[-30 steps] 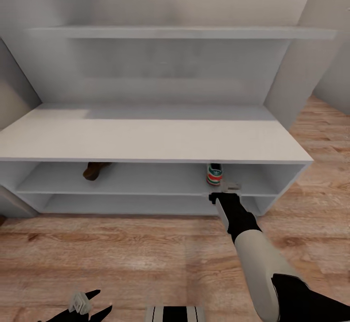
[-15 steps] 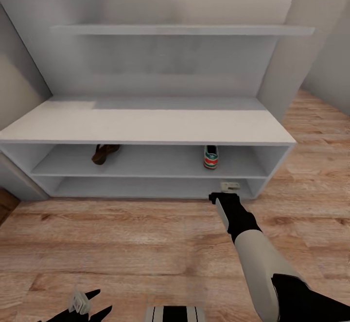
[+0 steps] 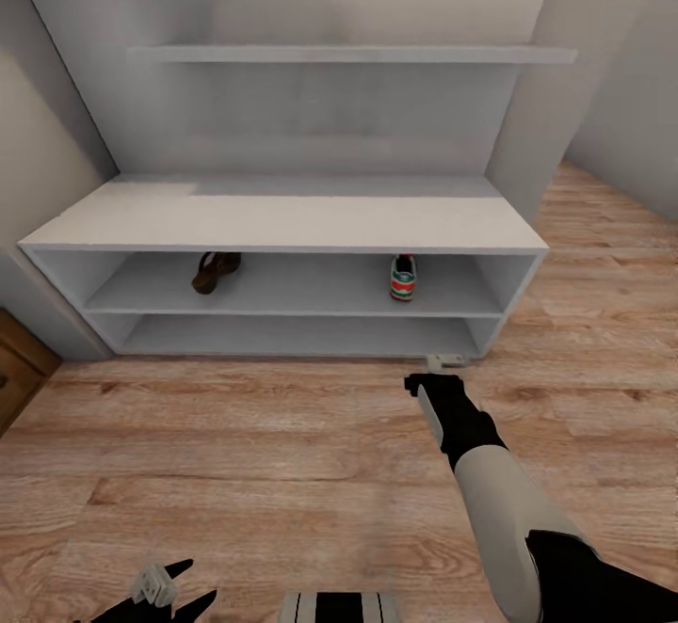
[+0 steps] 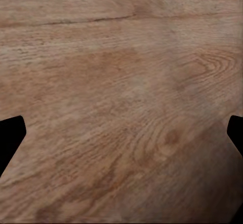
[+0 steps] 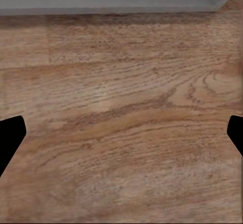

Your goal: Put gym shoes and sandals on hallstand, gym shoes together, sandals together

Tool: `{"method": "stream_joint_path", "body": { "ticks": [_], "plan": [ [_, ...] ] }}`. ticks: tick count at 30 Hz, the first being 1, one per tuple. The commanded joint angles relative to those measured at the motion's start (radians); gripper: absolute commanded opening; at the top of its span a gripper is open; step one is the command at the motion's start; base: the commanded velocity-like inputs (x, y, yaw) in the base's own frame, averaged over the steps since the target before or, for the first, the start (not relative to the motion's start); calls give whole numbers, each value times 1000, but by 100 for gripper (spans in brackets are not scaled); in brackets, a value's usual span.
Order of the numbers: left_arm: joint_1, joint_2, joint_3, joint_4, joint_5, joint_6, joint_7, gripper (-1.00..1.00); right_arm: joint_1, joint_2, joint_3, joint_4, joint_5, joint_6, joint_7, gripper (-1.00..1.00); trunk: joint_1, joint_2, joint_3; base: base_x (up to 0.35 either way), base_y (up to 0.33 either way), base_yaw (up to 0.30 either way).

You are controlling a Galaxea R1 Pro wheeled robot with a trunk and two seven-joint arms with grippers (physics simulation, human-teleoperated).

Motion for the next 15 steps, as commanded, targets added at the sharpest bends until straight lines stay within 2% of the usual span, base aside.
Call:
{"method": "stream_joint_path", "body": {
  "ticks": [1,10,11,12,15],
  "plan": [
    [-1,1,-8,1,8,-5,6,100,0,1,-5,0,10,6,3,100,-1,0,-1,-222,0,0],
    [-1,-3,-8,0,8,-6,73,100,28,-4,-4,7,12,-4,7,100,-1,0,-1,-85,0,0],
    [-1,-5,-8,-1,8,-7,92,100,48,-10,-4,7,12,-11,8,100,-1,0,-1,-19,0,0],
    [-1,-7,-9,-1,8,-8,132,100,99,-34,-4,6,11,-48,11,100,-1,0,-1,-8,0,0],
    [0,-8,-9,0,9,-8,166,100,140,-60,-4,7,10,-104,13,100,-1,0,-1,-5,0,0]
  ]
}}
